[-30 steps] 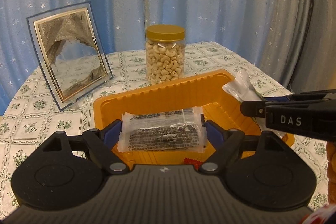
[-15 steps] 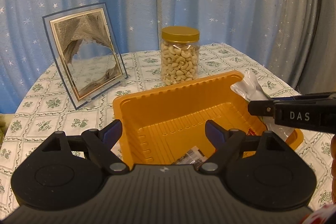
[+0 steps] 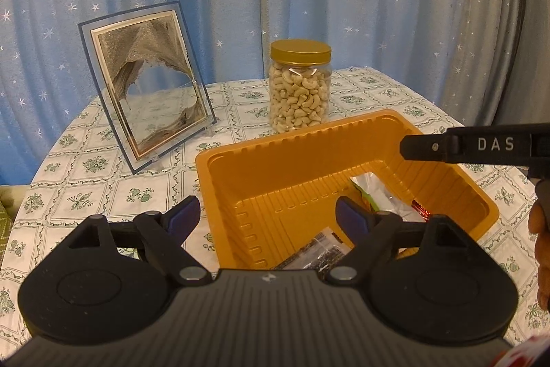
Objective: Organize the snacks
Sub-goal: 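Open both tools to drop the bags into the tray and withdraw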
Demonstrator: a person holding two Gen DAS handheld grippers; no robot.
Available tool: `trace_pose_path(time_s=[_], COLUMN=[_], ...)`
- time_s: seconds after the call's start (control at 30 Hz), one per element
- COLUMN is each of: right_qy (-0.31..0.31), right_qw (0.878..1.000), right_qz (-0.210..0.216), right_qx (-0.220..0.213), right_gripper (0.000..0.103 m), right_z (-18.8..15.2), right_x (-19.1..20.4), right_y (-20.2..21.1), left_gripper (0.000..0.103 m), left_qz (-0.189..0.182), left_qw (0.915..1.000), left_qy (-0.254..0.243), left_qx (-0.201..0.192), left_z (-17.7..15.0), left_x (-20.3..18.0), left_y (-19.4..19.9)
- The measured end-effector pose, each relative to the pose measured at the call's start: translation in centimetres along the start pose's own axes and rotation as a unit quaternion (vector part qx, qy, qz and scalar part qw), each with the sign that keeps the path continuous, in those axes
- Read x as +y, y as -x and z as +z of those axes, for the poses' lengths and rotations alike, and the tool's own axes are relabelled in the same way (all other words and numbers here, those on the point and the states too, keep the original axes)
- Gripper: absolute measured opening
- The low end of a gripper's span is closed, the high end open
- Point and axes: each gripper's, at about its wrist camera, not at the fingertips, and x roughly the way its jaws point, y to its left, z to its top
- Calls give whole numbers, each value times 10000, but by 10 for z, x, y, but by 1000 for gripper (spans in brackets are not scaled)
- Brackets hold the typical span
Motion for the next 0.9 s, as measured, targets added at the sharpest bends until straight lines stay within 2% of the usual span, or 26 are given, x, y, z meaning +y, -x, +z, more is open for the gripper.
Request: trace_pose_path(time_s=[0.43, 0.9], right_qy=[144, 73], right_qw=[9995, 9981], right_qz=[-185, -446], right_qx=[-198, -408], right_gripper=[58, 58], right_z=[-8, -30], right_x=[-5, -10], right_y=[31, 93], left_gripper=[84, 84], left_qz=[-11, -16], left_qw=[10000, 9999], left_qy=[-1, 72], left_qx=[-66, -116], left_z=[-13, -42], left_x=[-10, -13], left_y=[32, 84])
